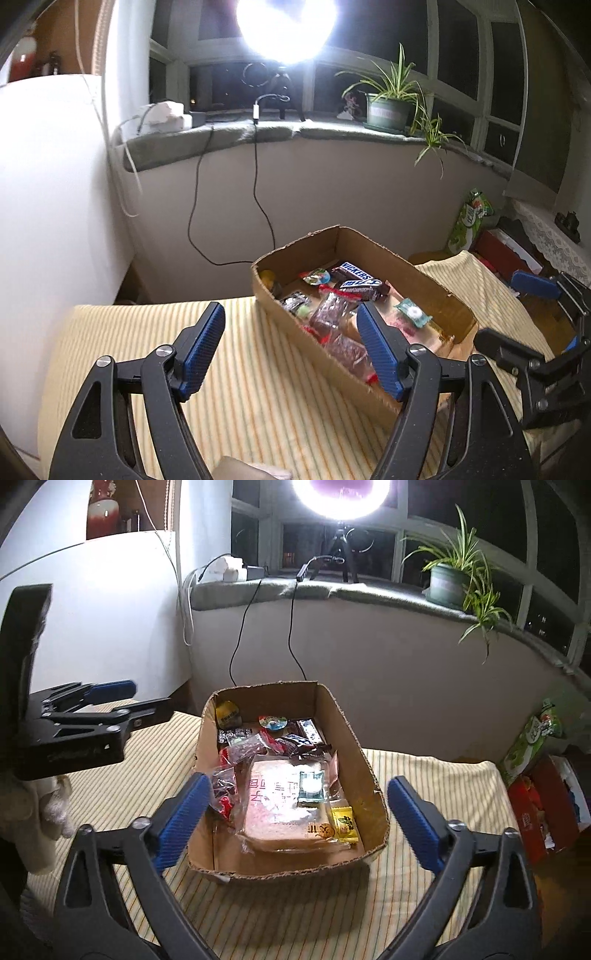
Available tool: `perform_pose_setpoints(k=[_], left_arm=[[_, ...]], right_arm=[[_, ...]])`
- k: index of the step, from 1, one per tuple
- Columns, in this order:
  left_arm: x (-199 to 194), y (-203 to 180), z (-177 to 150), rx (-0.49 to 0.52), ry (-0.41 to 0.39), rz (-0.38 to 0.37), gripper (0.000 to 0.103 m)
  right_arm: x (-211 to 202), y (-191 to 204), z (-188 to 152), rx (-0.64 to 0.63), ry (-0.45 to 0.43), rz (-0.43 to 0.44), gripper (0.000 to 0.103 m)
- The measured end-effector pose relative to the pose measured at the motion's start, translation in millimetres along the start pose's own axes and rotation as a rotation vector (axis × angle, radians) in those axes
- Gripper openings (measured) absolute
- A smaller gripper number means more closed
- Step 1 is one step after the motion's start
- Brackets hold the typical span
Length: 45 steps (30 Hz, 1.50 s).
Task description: Organize snacks
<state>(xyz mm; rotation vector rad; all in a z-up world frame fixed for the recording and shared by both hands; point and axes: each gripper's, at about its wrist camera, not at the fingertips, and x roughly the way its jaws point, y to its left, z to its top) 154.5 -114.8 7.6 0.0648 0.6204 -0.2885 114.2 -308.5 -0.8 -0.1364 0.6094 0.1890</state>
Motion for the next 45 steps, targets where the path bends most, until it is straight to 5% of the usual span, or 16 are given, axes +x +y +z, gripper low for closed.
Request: perform_pose_setpoints(k=[17, 45], left_arm=[[-47.0, -1.6, -24.5, -0.024, -0.038, 0.025, 0.080], [-65.8, -2.5, -29.7, -0.027, -0.069, 0.030, 0.080]], right_arm=[[-30.6, 6.1, -11.6, 0.014, -0.038, -0.044, 0.103], [-41.4, 15.1, -14.5, -0.001, -0.045, -0.039, 0.103]])
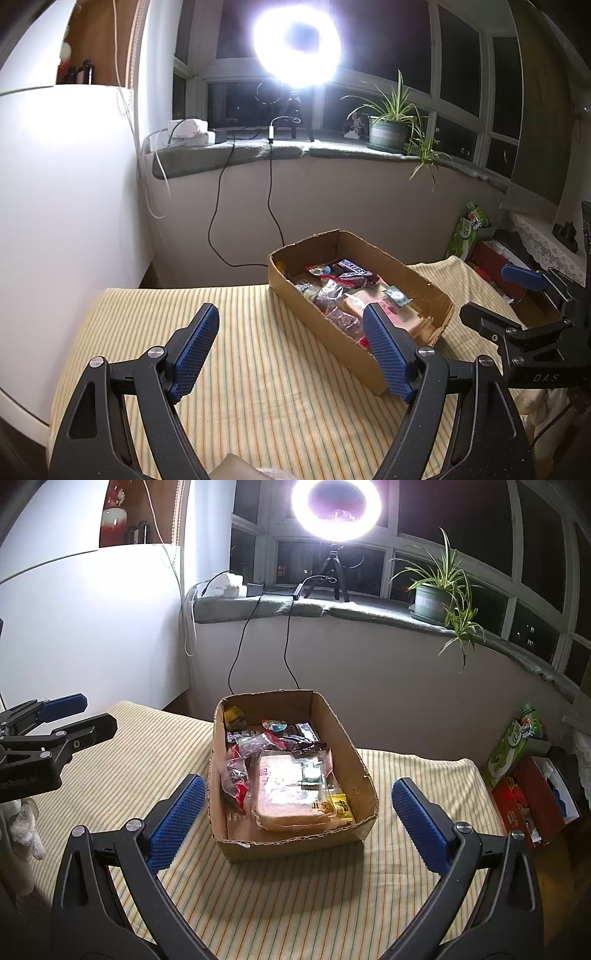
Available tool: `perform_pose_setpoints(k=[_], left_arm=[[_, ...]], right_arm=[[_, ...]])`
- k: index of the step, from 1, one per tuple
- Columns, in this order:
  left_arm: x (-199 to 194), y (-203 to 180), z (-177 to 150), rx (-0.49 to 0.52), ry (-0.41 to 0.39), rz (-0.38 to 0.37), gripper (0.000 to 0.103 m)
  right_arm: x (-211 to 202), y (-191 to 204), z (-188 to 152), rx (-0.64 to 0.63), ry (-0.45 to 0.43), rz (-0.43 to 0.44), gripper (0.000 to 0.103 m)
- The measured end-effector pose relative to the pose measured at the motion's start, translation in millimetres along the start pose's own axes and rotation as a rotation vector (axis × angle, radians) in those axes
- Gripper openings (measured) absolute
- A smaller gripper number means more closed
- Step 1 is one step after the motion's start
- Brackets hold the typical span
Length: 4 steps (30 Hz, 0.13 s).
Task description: Organize snacks
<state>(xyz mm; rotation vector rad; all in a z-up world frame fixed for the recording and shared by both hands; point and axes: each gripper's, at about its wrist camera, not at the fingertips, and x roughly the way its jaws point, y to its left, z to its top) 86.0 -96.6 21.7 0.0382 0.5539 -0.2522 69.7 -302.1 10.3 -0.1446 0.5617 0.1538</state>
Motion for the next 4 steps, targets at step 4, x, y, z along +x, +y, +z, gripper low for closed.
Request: perform_pose_setpoints(k=[4], left_arm=[[0.7, -0.3, -2.1, 0.010, 0.007, 0.009, 0.080]], right_arm=[[1.3, -1.2, -1.3, -0.002, 0.004, 0.001, 0.103]])
